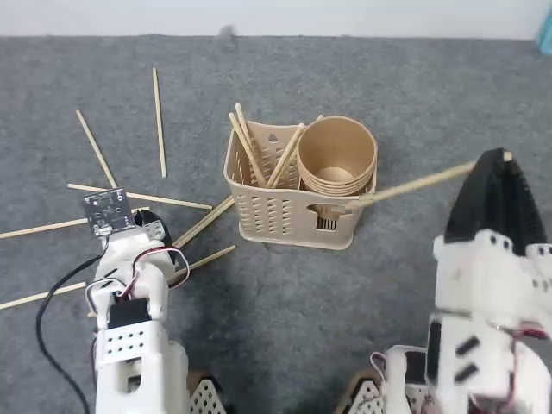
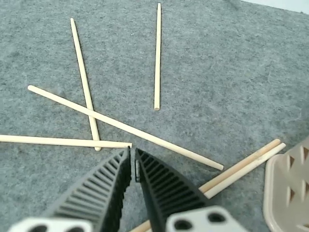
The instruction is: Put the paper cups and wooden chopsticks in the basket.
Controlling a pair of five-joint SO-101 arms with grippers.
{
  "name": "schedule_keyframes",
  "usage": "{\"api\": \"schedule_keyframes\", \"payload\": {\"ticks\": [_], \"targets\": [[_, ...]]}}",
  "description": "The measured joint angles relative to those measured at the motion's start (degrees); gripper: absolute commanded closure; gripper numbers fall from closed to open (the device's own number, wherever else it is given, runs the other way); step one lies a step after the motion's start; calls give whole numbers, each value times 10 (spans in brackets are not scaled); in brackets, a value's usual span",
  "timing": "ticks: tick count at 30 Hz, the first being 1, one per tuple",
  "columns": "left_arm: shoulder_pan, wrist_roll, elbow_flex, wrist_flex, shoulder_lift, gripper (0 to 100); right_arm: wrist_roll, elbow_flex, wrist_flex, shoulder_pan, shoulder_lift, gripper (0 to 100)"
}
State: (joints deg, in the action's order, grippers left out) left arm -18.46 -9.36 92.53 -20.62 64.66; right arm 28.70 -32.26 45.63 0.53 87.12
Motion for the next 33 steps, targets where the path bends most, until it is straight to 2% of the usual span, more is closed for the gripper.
{"api": "schedule_keyframes", "payload": {"ticks": [3, 8, 13, 21, 24, 30, 33], "targets": [[0, 0, 0, 0, 0, 987, 0, 24, -72, 40, -12, 991], [0, 0, 0, 0, 0, 987, 0, 65, -141, 51, -104, 991], [0, 0, 0, 0, 0, 987, 0, 105, -153, 77, -213, 991], [0, 0, 0, 0, 0, 987, 0, 143, -156, 184, -331, 991], [0, 0, 0, 0, 0, 987, -38, 144, -169, 206, -372, 991], [0, 0, 0, 0, 0, 987, -160, 135, -226, 242, -450, 991], [0, 0, 0, 0, 0, 987, -187, 123, -235, 250, -478, 991]]}}
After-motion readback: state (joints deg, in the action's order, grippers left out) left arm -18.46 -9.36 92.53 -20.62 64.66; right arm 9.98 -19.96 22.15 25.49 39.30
